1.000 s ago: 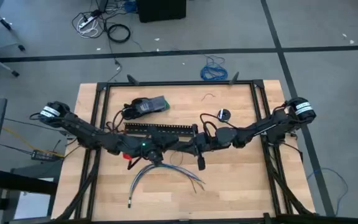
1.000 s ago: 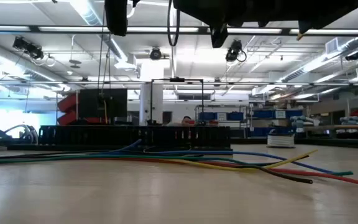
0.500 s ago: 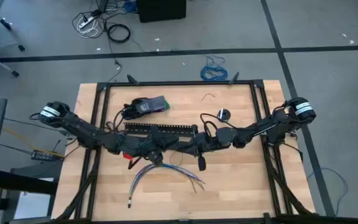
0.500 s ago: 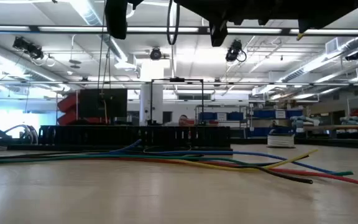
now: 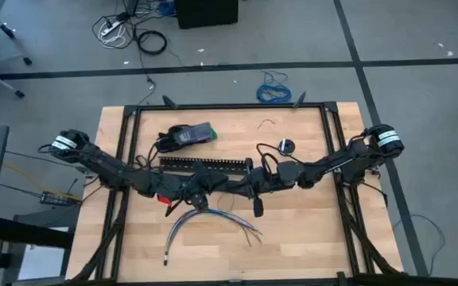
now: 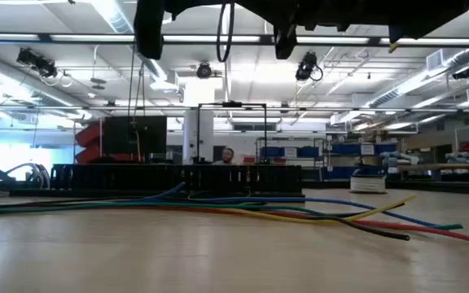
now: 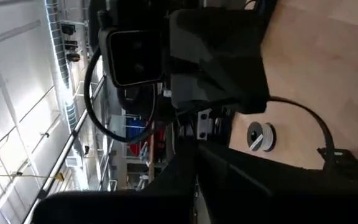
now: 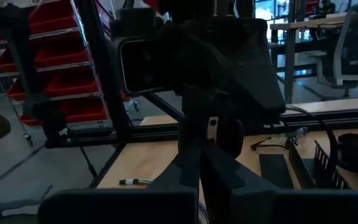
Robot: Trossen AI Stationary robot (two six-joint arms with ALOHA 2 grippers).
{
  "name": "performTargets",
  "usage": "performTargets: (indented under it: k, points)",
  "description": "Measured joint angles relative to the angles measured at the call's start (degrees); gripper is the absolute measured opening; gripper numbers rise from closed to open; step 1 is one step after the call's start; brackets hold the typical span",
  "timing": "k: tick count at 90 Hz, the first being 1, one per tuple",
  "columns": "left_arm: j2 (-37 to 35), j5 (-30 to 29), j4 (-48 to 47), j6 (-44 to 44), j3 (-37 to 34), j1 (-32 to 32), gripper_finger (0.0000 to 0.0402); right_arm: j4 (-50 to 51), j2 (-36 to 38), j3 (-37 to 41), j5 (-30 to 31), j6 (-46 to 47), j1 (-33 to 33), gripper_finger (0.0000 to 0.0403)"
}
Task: Ziptie cables
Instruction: Wrap the right black zip tie on the cables
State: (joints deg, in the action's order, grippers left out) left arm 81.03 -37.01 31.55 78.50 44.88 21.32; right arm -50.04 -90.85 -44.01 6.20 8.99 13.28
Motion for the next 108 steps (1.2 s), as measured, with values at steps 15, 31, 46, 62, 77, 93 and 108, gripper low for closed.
performTargets:
  k: [15,31,46,62,77,93,108]
  points:
    - [0.0,0.0,0.3,4.7,0.0,0.0,0.0,-0.1,0.0,0.0,0.0,2.0,-0.2,0.0]
    - [0.0,-0.4,0.2,6.9,0.0,0.0,0.0,-0.5,0.0,0.0,-0.1,3.1,-0.6,0.0]
    - [0.0,-1.3,-0.5,6.9,0.0,0.0,0.0,-1.0,0.0,0.0,-0.6,4.0,-0.8,0.0]
    - [0.0,-1.4,-0.7,7.0,0.0,0.2,0.0,-0.9,0.0,0.0,-1.3,4.4,-1.5,0.0]
    - [0.0,-1.8,-0.7,7.8,0.0,0.4,0.0,-0.9,0.0,0.0,-2.4,4.6,-2.5,0.0]
    - [0.0,-2.8,-1.1,9.4,0.0,0.4,0.0,-0.9,0.0,0.0,-3.9,6.0,-2.8,0.0]
    - [0.0,-2.8,-2.0,11.3,0.0,0.5,0.0,-0.9,0.0,0.0,-4.3,6.3,-2.9,0.0]
